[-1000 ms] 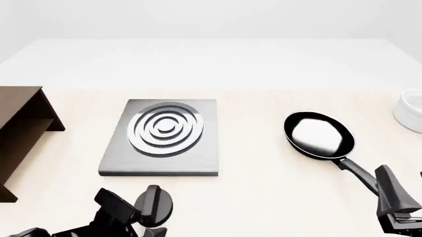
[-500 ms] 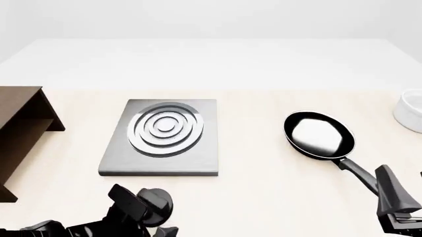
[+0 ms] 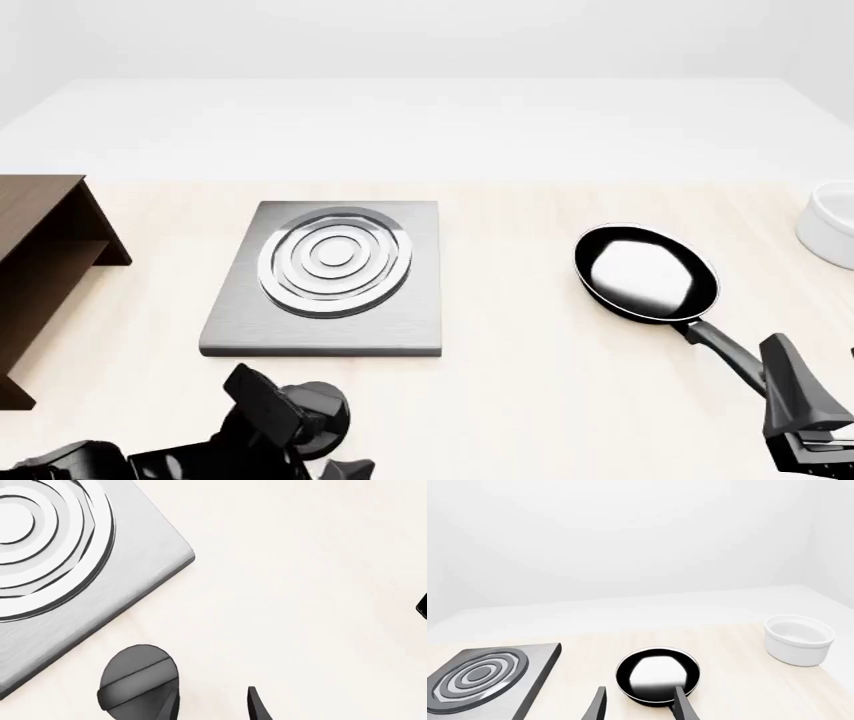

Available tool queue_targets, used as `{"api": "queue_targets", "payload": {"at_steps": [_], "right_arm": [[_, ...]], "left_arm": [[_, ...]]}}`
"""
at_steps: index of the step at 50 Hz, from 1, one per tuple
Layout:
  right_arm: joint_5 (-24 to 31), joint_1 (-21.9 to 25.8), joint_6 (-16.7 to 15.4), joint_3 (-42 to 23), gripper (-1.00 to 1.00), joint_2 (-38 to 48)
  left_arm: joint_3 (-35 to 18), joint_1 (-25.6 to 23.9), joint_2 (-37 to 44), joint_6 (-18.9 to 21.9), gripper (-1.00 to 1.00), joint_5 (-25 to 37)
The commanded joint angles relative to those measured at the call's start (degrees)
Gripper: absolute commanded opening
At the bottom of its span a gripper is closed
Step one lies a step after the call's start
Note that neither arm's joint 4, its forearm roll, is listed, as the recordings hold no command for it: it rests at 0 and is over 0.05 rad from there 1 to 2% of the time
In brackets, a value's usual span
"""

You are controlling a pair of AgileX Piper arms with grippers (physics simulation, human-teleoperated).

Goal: Turn on the stove and put the frying pan on it.

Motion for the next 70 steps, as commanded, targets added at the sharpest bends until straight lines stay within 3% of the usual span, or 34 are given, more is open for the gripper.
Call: {"api": "queue_targets", "payload": {"at_steps": [1, 8, 13, 17, 20, 23, 25, 29, 33, 36, 41, 42, 45, 51, 54, 57, 64, 70], "right_arm": [[0.1, 0.0, -0.1, 0.0, 1.0, 0.0], [0.2, 0.0, -0.2, 0.0, 1.0, 0.0], [0.4, 0.0, -0.4, 0.0, 1.0, 0.0], [0.5, 0.0, -0.8, 0.1, 1.0, 0.0], [0.6, 0.1, -0.9, 0.1, 1.0, 0.0], [0.7, 0.1, -1.1, 0.1, 1.0, 0.0], [0.8, 0.1, -1.2, 0.1, 1.0, 0.0], [1.1, 0.0, -1.5, 0.1, 1.0, 0.0], [1.3, 0.1, -1.8, 0.1, 1.0, 0.0], [1.5, 0.1, -2.1, 0.1, 1.0, 0.0], [1.8, 0.2, -2.6, 0.1, 1.0, 0.0], [1.9, 0.2, -2.8, 0.1, 1.0, 0.0], [2.3, 0.2, -3.2, 0.1, 1.0, 0.0], [2.8, 0.1, -3.0, 0.0, 1.0, 0.1], [2.9, 0.2, -2.9, -0.1, 1.0, 0.1], [2.5, 0.8, -3.3, -0.4, 1.0, 2.0], [-2.1, 2.8, -4.4, -2.4, 1.0, 11.7], [2.6, 8.3, -3.4, -8.7, 1.0, 18.2]], "left_arm": [[-2.8, -3.5, -14.7, -0.2, 1.0, 12.8], [-6.0, -3.7, -25.3, 0.1, 1.0, 22.3], [-8.0, 2.1, -36.7, 4.6, 1.0, 30.0], [-6.4, 9.2, -43.8, 8.6, 1.0, 32.2], [-5.3, 11.7, -46.1, 9.9, 1.0, 32.0], [-1.3, 18.7, -49.3, 15.0, 1.0, 29.8], [2.2, 21.3, -48.5, 14.0, 1.0, 25.1], [8.4, 28.7, -48.3, 16.1, 1.0, 16.6], [11.4, 31.8, -46.8, 14.6, 1.0, 10.3], [14.3, 37.4, -46.1, 17.9, 1.0, 4.2], [14.7, 41.7, -39.3, 16.7, 1.0, -4.4], [14.6, 44.8, -40.2, 17.8, 1.0, -5.0], [14.6, 47.3, -36.6, 13.3, 1.0, -9.6], [14.6, 51.5, -51.6, 10.9, 1.0, -0.6], [14.6, 51.4, -55.4, 10.6, 1.0, 1.8], [14.7, 49.2, -64.7, 10.4, 1.0, 7.9], [14.7, 48.6, -67.8, 9.2, 1.0, 10.6], [14.7, 47.7, -66.7, 8.5, 1.0, 10.1]]}}
